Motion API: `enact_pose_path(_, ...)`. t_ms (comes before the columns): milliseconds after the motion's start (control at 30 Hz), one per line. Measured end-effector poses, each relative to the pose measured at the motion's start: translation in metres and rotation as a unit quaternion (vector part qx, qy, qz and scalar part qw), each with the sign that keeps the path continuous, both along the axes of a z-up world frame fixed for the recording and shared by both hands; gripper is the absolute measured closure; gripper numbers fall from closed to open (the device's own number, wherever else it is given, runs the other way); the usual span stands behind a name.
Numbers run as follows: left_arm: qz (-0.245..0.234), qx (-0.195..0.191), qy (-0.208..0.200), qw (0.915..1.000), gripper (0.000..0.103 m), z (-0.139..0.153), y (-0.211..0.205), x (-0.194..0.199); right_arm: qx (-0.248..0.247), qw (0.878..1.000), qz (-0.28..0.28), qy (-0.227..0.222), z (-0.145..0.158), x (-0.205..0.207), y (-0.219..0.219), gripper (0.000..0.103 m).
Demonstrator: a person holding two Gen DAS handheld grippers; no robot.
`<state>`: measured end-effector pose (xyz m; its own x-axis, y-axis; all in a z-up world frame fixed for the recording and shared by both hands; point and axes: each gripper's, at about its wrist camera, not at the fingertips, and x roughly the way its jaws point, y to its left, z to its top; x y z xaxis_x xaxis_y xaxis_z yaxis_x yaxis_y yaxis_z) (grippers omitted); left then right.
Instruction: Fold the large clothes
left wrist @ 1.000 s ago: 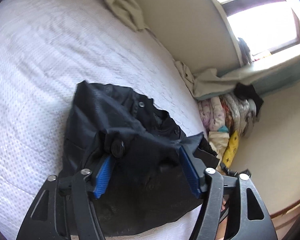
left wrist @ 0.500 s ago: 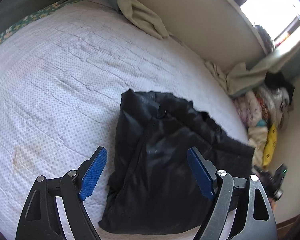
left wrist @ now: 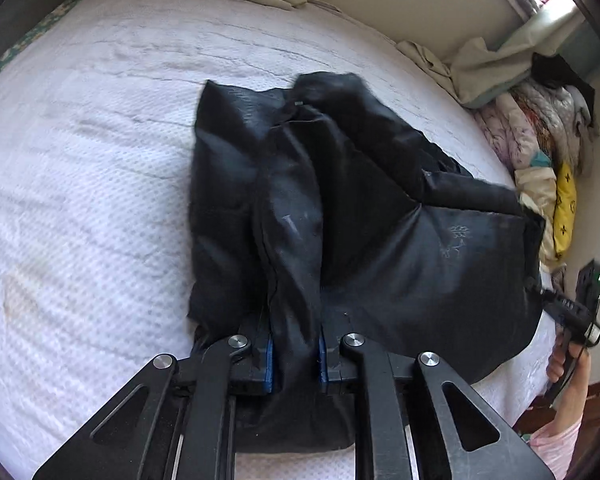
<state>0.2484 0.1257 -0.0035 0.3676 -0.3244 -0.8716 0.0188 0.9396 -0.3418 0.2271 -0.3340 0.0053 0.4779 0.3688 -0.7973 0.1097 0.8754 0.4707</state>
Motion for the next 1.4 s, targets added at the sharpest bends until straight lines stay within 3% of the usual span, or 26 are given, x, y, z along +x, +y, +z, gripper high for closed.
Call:
enact_pose_path(100, 0.018, -0.053, 0.028, 0.9980, 0.078, -0.023, 0.016, 0.004, 0.010, 1.000, -0.013, 0.019, -0.018, -0.003, -0.008, 0.095)
enact_pose_path(200, 0.020, -0.081, 0.041, 0.9957, 0.073, -0.046, 0.021, 0.011, -0.005, 1.000, -0.007, 0.027, -0.041, 0.001, -0.002, 0.096)
enact_pose_path(300, 0.040, -0.107, 0.045, 0.9925, 0.070, -0.041, 0.028, 0.010, 0.002, 1.000, -0.017, 0.018, -0.041, -0.003, -0.003, 0.093)
enact_pose_path(367, 0.040, -0.093, 0.034, 0.9943, 0.066, -0.027, 0.031, 0.006, 0.014, 1.000, -0.017, 0.022, -0.032, -0.007, -0.007, 0.084)
enact_pose_path(433, 0.049, -0.054, 0.007, 0.9973, 0.061, -0.006, 0.032, 0.003, 0.021, 0.999, -0.026, 0.022, -0.015, -0.012, -0.011, 0.061)
enact_pose_path(467, 0.054, -0.027, -0.018, 0.9980, 0.061, 0.008, 0.032, 0.001, 0.013, 0.999, -0.036, 0.013, -0.004, -0.015, -0.014, 0.043)
enact_pose_path(533, 0.060, 0.019, -0.069, 0.9956, 0.060, 0.034, 0.028, -0.003, -0.040, 0.998, -0.046, -0.031, 0.025, -0.024, -0.014, 0.041)
enact_pose_path(633, 0.041, 0.025, -0.124, 0.9911, 0.055, 0.055, 0.012, -0.006, -0.127, 0.985, -0.039, -0.114, 0.065, -0.034, 0.001, 0.049)
enact_pose_path(700, 0.016, 0.024, -0.141, 0.9896, 0.054, 0.059, -0.006, -0.001, -0.140, 0.979, -0.012, -0.147, 0.078, -0.030, 0.017, 0.074)
enact_pose_path(800, -0.009, 0.058, -0.150, 0.9870, 0.054, 0.052, -0.032, 0.011, -0.150, 0.975, 0.018, -0.160, 0.077, -0.018, 0.038, 0.093)
enact_pose_path(967, -0.004, 0.118, -0.120, 0.9857, 0.054, 0.020, -0.040, 0.039, -0.175, 0.974, 0.034, -0.142, 0.052, 0.015, 0.060, 0.093)
enact_pose_path(1133, 0.018, 0.132, -0.071, 0.9886, 0.060, -0.016, -0.023, 0.054, -0.172, 0.983, 0.029, -0.062, 0.002, 0.044, 0.060, 0.097)
enact_pose_path(1300, -0.009, 0.174, -0.072, 0.9821, 0.060, -0.039, -0.030, 0.053, -0.160, 0.987, 0.026, -0.020, -0.033, 0.051, 0.059, 0.103)
enact_pose_path(1400, -0.003, 0.148, -0.066, 0.9868, 0.060, -0.044, -0.025, 0.056, -0.146, 0.989, 0.028, -0.010, -0.043, 0.055, 0.053, 0.103)
